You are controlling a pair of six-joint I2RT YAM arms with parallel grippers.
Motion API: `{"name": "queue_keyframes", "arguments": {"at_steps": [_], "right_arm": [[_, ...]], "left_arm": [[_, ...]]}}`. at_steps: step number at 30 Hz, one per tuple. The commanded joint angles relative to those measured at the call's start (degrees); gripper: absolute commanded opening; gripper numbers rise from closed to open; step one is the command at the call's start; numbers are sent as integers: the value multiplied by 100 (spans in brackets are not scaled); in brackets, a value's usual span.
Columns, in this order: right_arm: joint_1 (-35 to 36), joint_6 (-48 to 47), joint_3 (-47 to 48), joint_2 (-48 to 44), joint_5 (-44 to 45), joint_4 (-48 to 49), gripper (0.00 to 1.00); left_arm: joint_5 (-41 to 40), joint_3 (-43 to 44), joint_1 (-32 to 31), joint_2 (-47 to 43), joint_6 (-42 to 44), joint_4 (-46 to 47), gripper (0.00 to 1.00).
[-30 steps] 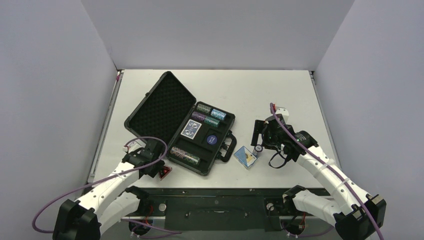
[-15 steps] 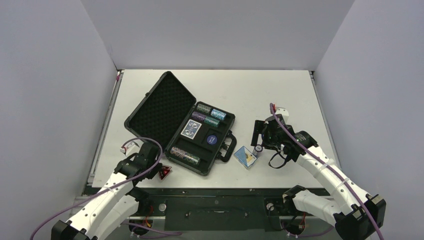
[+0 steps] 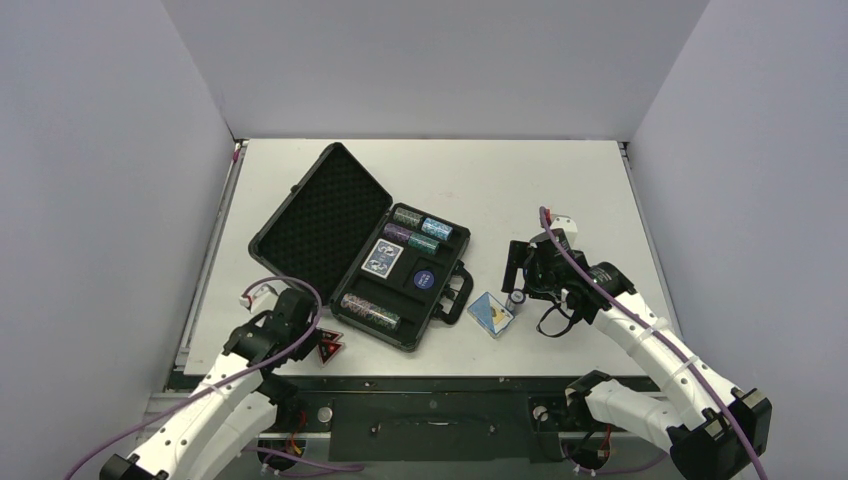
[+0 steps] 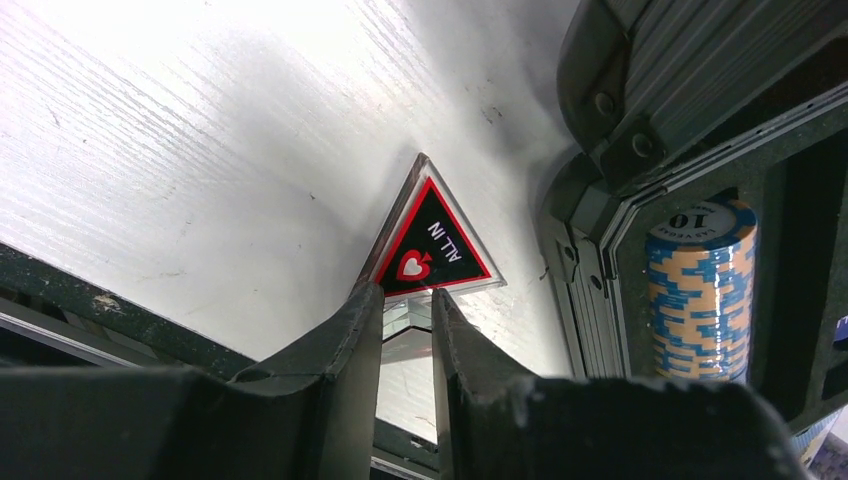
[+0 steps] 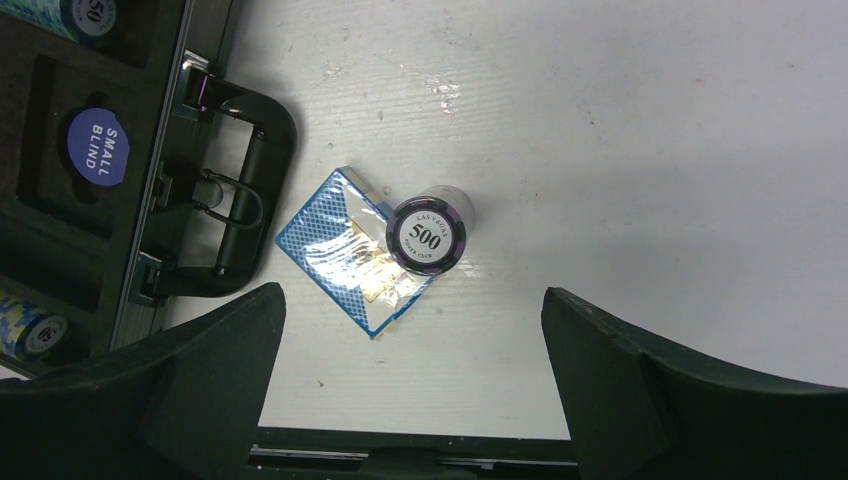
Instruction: Pack up texas hold em set
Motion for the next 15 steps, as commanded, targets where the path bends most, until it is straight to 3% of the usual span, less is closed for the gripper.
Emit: {"name": "queue_keyframes", "arguments": {"at_steps": [1,2,7,9,11,15], "right_arm": [[-40,-34,-57,-109,50,145,95],[-43,-32,-58,-109,51,147,95],[-37,-31,-79,-141,66,142,95],[-38,-41,-88,-152,78,138,95],[-38,-42,-107,-166,80,133,95],[-36,-48,-142,-207,109,133,96]], "left_arm": [[114,261,31,-91,253,-18,0],[159,223,31,-63,323,66,3],[302,160,31,156,340,97,55],[284,234,31,206,394,93,66],[278,290,31,204,415,103,73],[315,485,23,196,551,129,76]]}}
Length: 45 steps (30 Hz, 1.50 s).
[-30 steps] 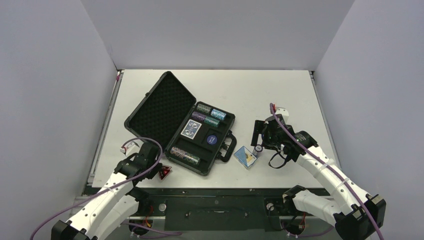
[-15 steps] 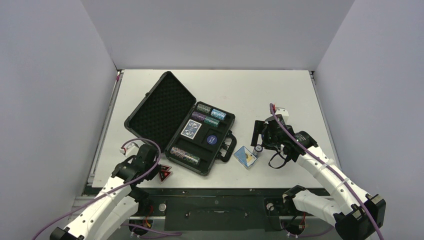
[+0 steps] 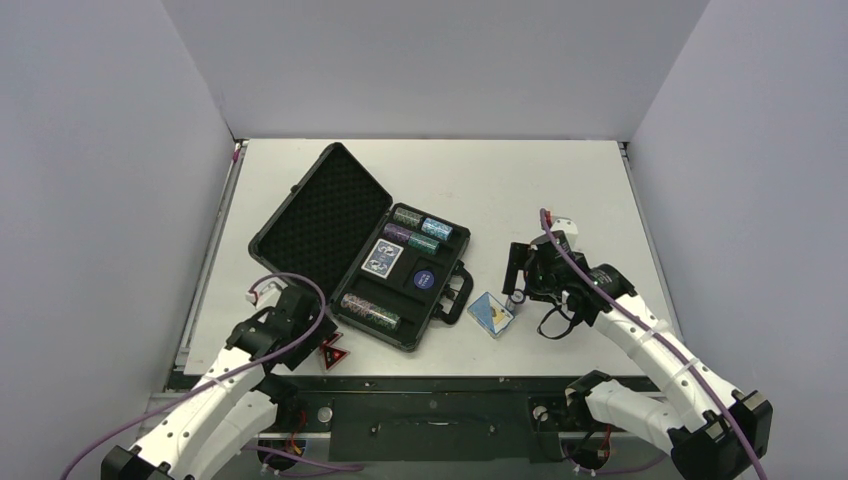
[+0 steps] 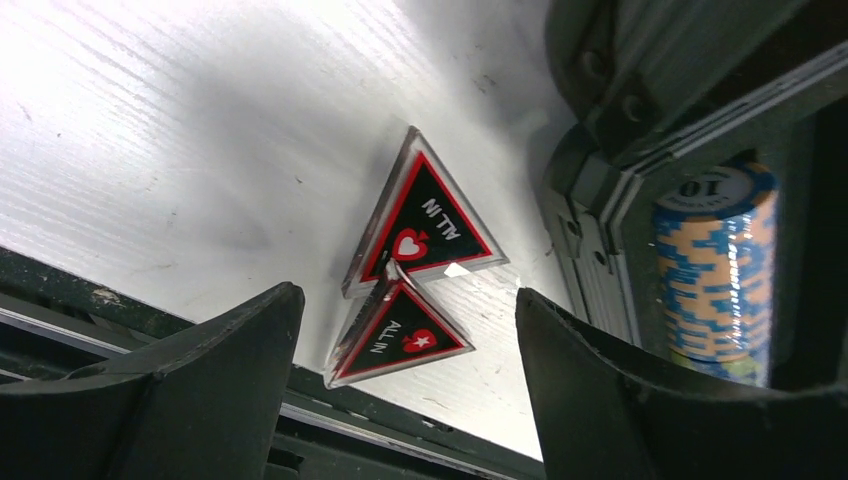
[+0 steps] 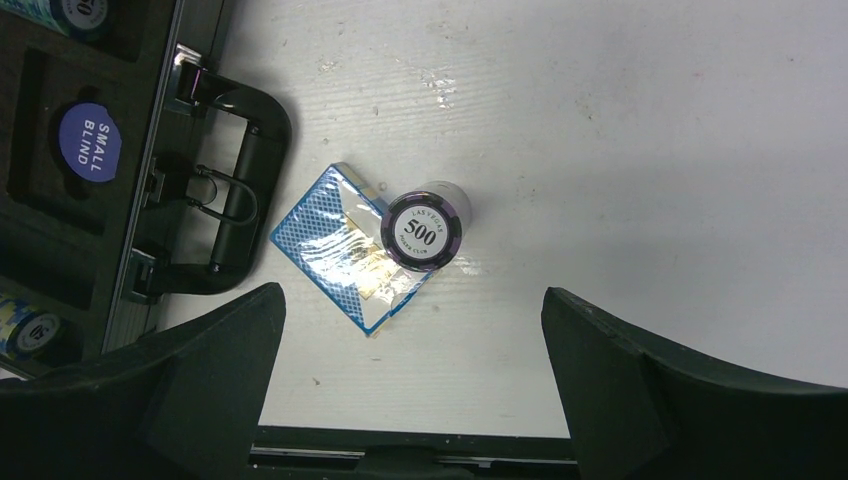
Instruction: Pack up texas hold em set
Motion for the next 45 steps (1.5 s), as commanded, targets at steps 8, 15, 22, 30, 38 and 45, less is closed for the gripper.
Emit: {"name": "queue_keyframes", "arguments": {"at_steps": [8,15,22,30,38,45], "right_arm": [[-44,-65,-154,-255,175,133,96],[-47,-47,-188,-365,288,21,96],[-47,46,-285,-417,259,29,96],[-47,24,-309,-440,190,-34,96],[-47,-46,-256,-457,149,-117,96],[-47,-87,-226,-383,72,-86,96]], "left_arm": [[135,1239,-71,610,894,-227,76],[-300,1584,-780,1001,-53,-1545,74],[-125,1269,-1765,1035,-1267,-1328,77],[-298,1076,-2087,1668,-620,-748,76],[-207,750,-2083,1799,440,31,74],[-252,748,-2081,2035,704,249,71]]}}
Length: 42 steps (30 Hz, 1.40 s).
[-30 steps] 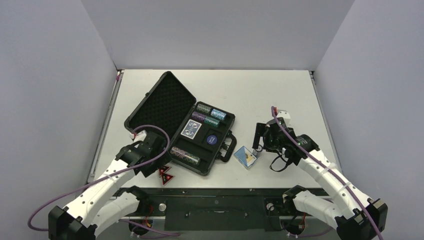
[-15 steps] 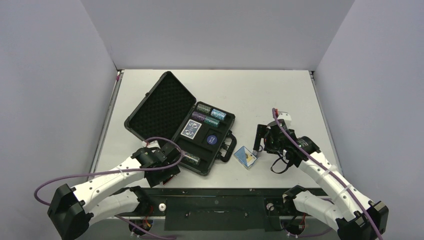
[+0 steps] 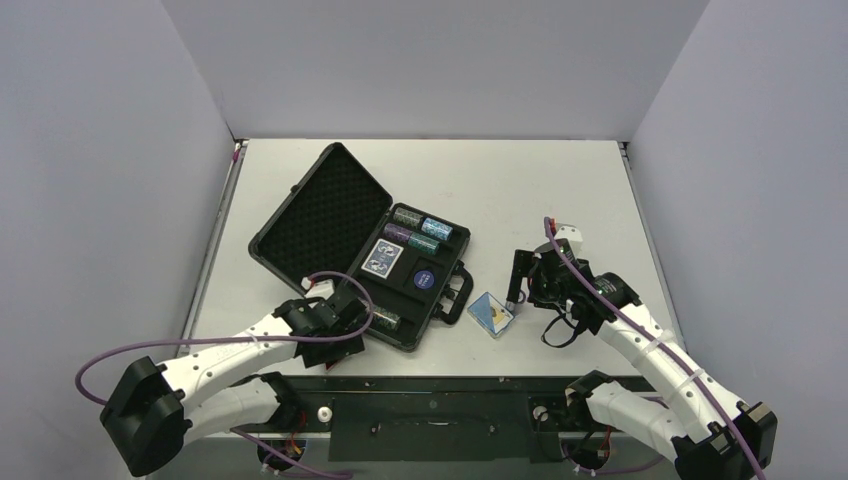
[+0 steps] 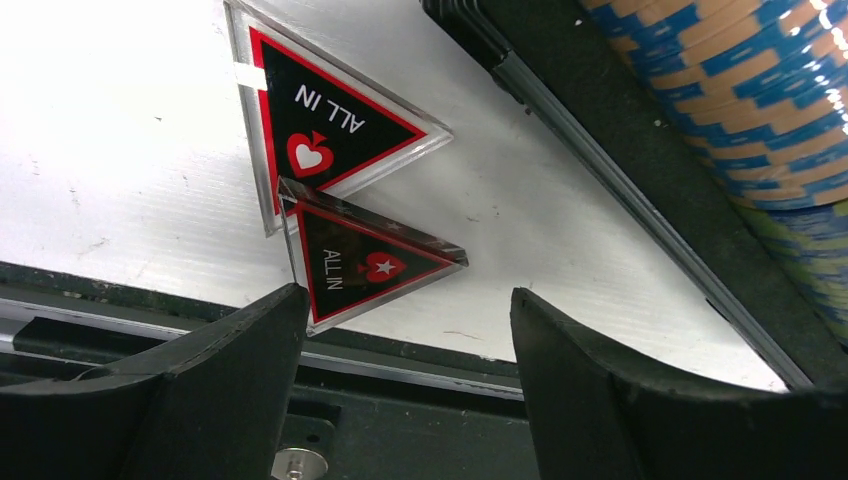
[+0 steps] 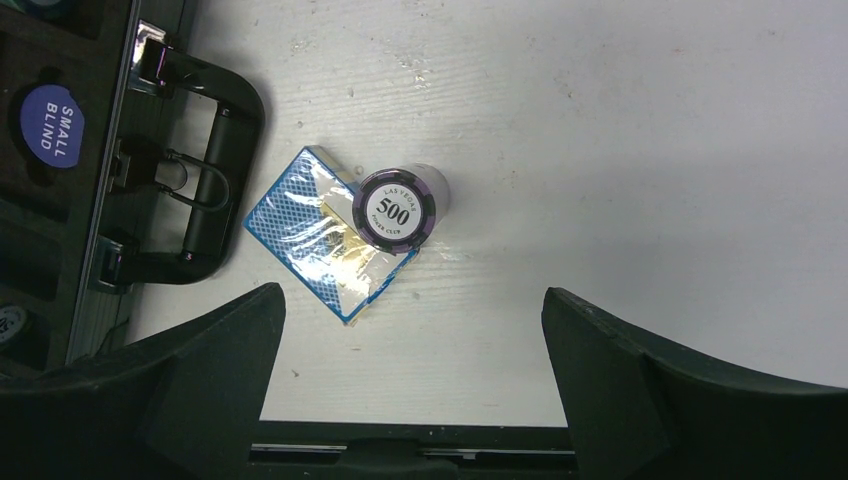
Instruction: Pack up texas hold em set
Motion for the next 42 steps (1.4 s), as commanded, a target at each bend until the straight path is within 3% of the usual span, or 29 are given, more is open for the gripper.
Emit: {"name": "queue_keyframes", "arguments": {"at_steps": [1,14,25,42], "right_arm": [[-45,-80,72,-34,-18,28,96],[-45,-178,109,-14,-47,0,96],[-45,-179,68,29,-81,48,96],[-45,-193,91,10,-67,-3,96]], "left_arm": [[-182,56,-16,238,273,264,71],[-565,251,-18,522,92,-41,68],[-631,711,-63,263,74,-644,73],[-781,267,-80,755,-448,-586,77]]}}
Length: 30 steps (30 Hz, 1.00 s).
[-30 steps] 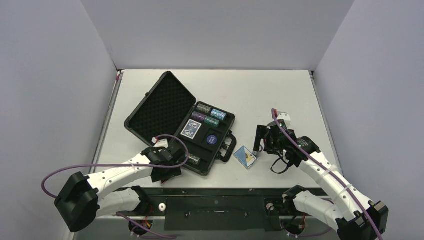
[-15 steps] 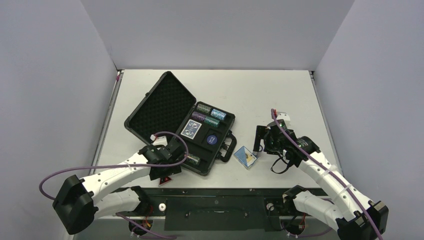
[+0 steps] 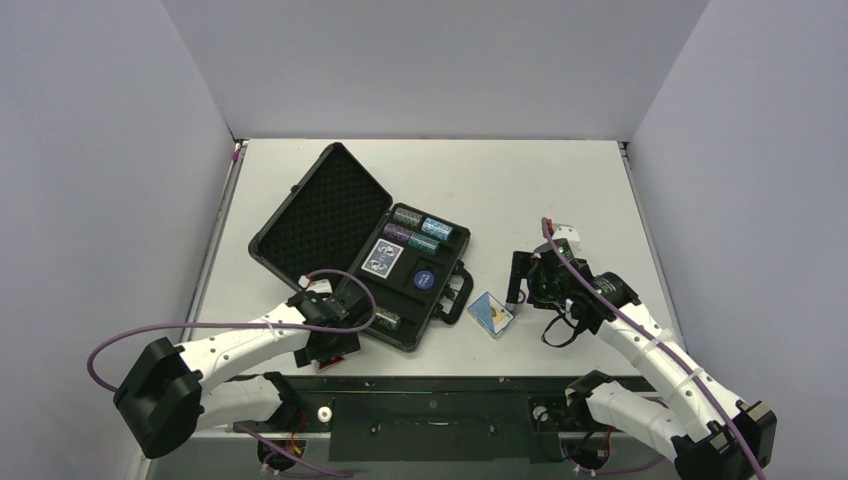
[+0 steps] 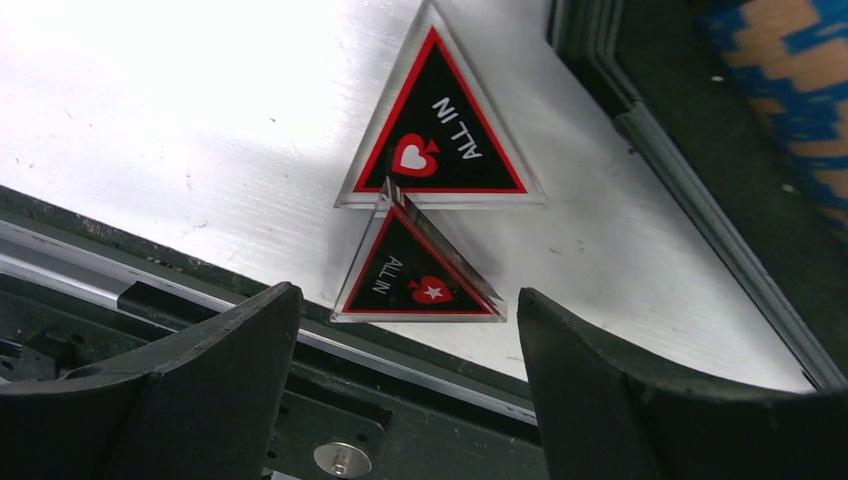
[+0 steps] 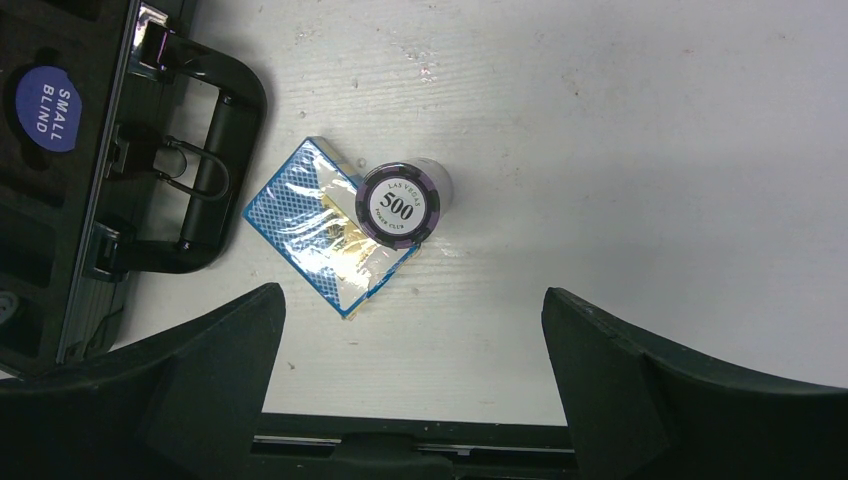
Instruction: Pack up texas hold em set
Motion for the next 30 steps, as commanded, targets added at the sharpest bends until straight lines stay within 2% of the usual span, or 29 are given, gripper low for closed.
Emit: {"name": "queue_keyframes", "arguments": {"at_steps": [1,8,19,30], "right_arm": [[-45,-44,91,-21,42,0,96],[-45,-53,109,-25,53,-29,96],[-45,-39,114,-31,61,-32,96],[-45,58,93,-40,79,-11,96]], "left_arm": [[-242,-127,-36,106,-357,93,78],[-96,-480,-37,-76,-343,636,80],[132,-595,-25,-319,-393,791,77],[724,-949,-45,-708,-990,927,73]]}}
